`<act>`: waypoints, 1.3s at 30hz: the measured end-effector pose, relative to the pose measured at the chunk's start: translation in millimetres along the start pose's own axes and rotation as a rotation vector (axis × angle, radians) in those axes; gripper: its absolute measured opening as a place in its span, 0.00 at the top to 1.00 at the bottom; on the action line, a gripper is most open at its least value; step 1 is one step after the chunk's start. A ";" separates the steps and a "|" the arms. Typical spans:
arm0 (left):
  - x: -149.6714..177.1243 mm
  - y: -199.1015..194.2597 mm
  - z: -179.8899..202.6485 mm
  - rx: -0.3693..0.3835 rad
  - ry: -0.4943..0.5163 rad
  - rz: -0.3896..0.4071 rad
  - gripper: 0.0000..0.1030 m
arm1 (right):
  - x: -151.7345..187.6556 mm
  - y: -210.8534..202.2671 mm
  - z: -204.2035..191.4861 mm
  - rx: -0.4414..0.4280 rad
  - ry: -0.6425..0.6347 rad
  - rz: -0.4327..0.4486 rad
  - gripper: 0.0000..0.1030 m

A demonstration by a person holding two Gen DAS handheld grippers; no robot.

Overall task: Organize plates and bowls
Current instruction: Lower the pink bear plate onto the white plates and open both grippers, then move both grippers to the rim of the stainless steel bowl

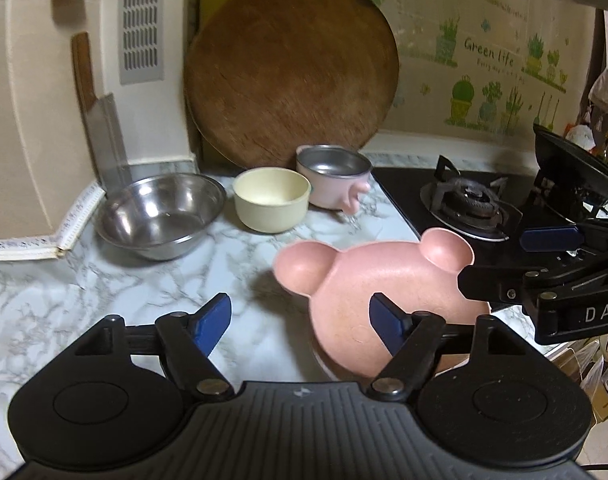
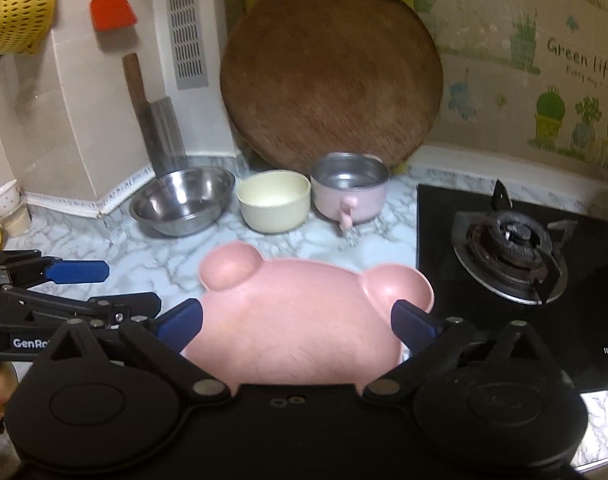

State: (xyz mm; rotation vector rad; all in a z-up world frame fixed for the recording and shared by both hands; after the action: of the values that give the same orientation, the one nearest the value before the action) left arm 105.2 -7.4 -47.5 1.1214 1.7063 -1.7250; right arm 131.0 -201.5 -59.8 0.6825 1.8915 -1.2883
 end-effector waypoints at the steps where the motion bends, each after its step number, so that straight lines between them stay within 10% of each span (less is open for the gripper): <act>1: 0.2 -4.4 -3.9 -0.003 0.000 0.005 0.25 | -0.9 -1.4 -4.7 -0.001 -0.003 0.005 0.00; 8: 1.8 -27.7 -33.6 -0.031 -0.024 0.048 0.01 | -2.8 -7.7 -35.9 -0.024 0.002 0.030 0.00; 21: -9.5 -17.3 -93.2 -0.135 -0.097 0.035 0.00 | -34.9 19.9 -78.6 -0.046 -0.036 0.002 0.00; 39: -45.6 93.1 -153.5 -0.359 -0.197 -0.075 0.00 | -123.0 180.7 -86.7 -0.127 -0.114 -0.088 0.00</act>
State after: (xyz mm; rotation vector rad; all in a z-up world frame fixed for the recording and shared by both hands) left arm 239.5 120.3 -49.9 0.7125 1.8552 -1.4391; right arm 316.9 -59.0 -38.9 0.4556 1.9093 -1.2219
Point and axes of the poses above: each gripper's, at about its wrist camera, not at the fingertips, and y roughly the way its jaws point, z to its right, x to its underside, the point moved 6 cm from there along y, roughly the way its jaws point, and after that the axes turned 11 degrees about y, right-handed, at the moved point
